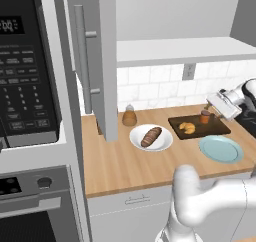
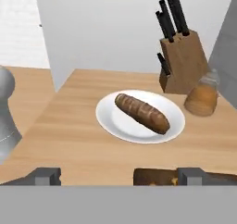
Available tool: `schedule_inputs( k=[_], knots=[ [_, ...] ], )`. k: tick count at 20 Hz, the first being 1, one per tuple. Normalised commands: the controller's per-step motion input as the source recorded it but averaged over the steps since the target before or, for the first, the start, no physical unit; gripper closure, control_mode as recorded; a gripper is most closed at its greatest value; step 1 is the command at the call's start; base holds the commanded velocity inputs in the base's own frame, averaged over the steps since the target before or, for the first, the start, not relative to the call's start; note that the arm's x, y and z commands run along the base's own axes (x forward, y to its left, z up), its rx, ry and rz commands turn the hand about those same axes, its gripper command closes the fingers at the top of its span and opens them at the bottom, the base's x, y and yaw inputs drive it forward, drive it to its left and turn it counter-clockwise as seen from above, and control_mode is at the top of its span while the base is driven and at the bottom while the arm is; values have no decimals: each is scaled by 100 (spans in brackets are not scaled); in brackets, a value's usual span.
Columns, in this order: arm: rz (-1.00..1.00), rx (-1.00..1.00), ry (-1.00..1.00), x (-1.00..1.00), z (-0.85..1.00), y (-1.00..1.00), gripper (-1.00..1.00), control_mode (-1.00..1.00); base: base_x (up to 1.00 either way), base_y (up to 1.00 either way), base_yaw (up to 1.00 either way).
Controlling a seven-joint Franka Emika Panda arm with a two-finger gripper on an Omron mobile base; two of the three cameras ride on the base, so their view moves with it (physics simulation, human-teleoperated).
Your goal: From the different types of pastries on the counter, select a croissant and place it on the cutting board. Then retrieve a jar of jam from the cabinet and place it alongside the croissant on the cutting board.
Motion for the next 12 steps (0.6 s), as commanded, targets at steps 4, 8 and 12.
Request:
schedule_inputs(
  k=[4,8,12],
  knots=[
    [10,-27,0,-100,-75,100,-100,-100,0,0,0],
    [9,-28,-1,-87,-42,100,-100,-100,0,0,0],
    [15,-30,-10,-75,-9,100,-100,-100,0,0,0]
  ],
)
